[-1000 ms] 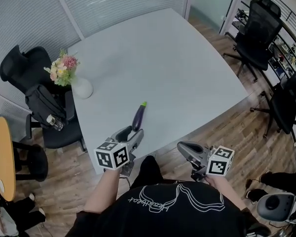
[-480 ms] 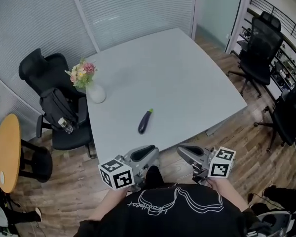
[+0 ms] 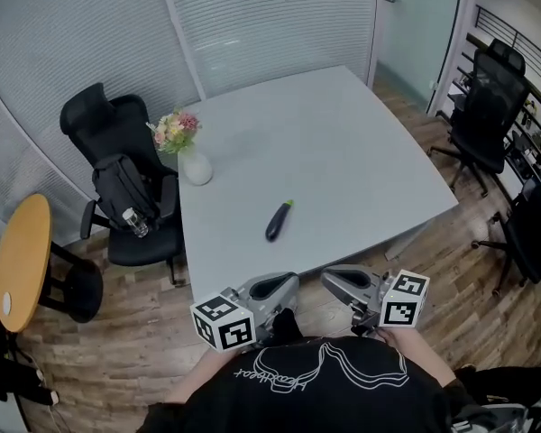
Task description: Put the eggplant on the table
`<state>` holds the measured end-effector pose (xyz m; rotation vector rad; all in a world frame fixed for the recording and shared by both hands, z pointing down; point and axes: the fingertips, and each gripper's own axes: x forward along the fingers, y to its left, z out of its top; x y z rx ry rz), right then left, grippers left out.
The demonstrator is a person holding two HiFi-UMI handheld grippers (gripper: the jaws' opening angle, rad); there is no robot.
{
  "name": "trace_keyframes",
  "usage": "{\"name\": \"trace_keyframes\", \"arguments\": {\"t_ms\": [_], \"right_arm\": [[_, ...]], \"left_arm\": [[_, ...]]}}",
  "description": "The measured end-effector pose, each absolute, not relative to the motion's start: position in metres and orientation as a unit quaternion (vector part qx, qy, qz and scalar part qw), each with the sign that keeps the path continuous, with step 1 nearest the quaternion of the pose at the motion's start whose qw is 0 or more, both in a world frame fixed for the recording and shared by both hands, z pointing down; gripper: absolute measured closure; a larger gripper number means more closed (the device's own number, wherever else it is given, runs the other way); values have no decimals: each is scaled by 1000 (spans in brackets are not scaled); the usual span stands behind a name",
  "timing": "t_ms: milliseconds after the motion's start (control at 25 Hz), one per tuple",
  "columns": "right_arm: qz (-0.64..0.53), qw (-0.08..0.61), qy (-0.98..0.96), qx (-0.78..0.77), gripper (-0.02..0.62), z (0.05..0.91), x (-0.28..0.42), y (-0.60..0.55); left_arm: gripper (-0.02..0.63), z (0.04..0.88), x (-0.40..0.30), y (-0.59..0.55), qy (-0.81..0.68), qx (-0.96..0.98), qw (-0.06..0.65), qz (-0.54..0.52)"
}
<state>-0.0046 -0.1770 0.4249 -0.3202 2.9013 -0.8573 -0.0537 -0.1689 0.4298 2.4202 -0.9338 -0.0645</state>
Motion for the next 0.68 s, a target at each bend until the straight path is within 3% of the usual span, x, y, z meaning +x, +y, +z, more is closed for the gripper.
{"name": "trace_keyframes", "arguments": {"t_ms": [680], "right_arm": [[-281,56,952,-107,588,419,13,-144]], "left_arm": [[592,418,-43,-129,-372,895,245,-30]]}}
